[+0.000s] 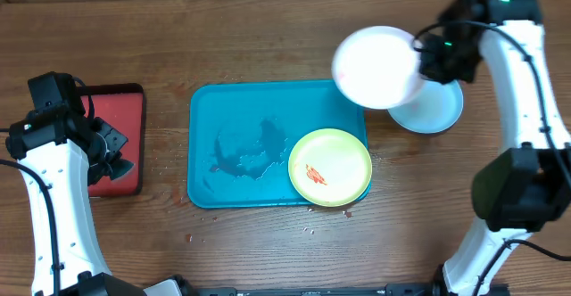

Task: Clean dirty plates on tray and stack at the side
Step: 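Lift the white plate with the right gripper and stack it on the light blue plate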

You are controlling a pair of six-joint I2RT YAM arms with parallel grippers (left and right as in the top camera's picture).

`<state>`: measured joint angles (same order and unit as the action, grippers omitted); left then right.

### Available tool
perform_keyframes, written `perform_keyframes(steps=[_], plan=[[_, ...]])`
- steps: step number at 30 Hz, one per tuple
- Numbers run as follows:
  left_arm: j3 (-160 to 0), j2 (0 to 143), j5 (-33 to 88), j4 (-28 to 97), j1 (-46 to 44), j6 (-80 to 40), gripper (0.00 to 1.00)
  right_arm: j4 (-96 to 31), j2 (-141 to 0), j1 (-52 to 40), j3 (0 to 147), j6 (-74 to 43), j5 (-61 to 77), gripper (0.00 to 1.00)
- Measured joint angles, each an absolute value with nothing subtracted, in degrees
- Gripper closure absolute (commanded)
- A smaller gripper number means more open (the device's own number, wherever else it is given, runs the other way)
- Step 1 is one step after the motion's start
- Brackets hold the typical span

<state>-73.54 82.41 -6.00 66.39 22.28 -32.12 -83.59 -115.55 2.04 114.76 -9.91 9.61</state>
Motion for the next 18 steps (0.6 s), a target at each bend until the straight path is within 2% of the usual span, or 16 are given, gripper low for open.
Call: perform_keyframes(steps=[6, 13, 14, 15, 16, 17, 18], plan=[[-73.5, 82.4, -5.7, 66.2, 22.3, -32.3, 0.96, -77.0, -115.4, 11.8, 104.0, -10.5, 8.5, 0.96], [-73.5, 82.4, -5.3, 66.2, 22.3, -32.7, 0.96, -64.7, -115.4, 15.7, 93.5, -10.5, 7.2, 0.96], [-73.5, 82.4, -5.2, 66.2, 22.3, -32.7, 0.96, -63.3, -115.4, 16.0, 92.4, -10.7, 7.1, 0.9], [-73.5, 82.4, -5.2, 66.2, 22.3, -32.7, 0.96, -62.3, -115.4, 16.1, 91.7, -10.7, 7.1, 0.79], [-73.5, 82.4, -5.2, 66.2, 22.3, -32.7, 0.96, -61.2, -115.4, 16.3, 90.9, -10.7, 7.0, 0.6], [-73.5, 82.4, -5.2, 66.2, 22.3, -32.7, 0.96, -60.5, -115.4, 16.5, 90.4, -10.8, 7.0, 0.47], [-73.5, 82.4, -5.2, 66.1, 22.3, -32.7, 0.96, -60.2, -115.4, 16.5, 90.0, -11.4, 7.1, 0.39]])
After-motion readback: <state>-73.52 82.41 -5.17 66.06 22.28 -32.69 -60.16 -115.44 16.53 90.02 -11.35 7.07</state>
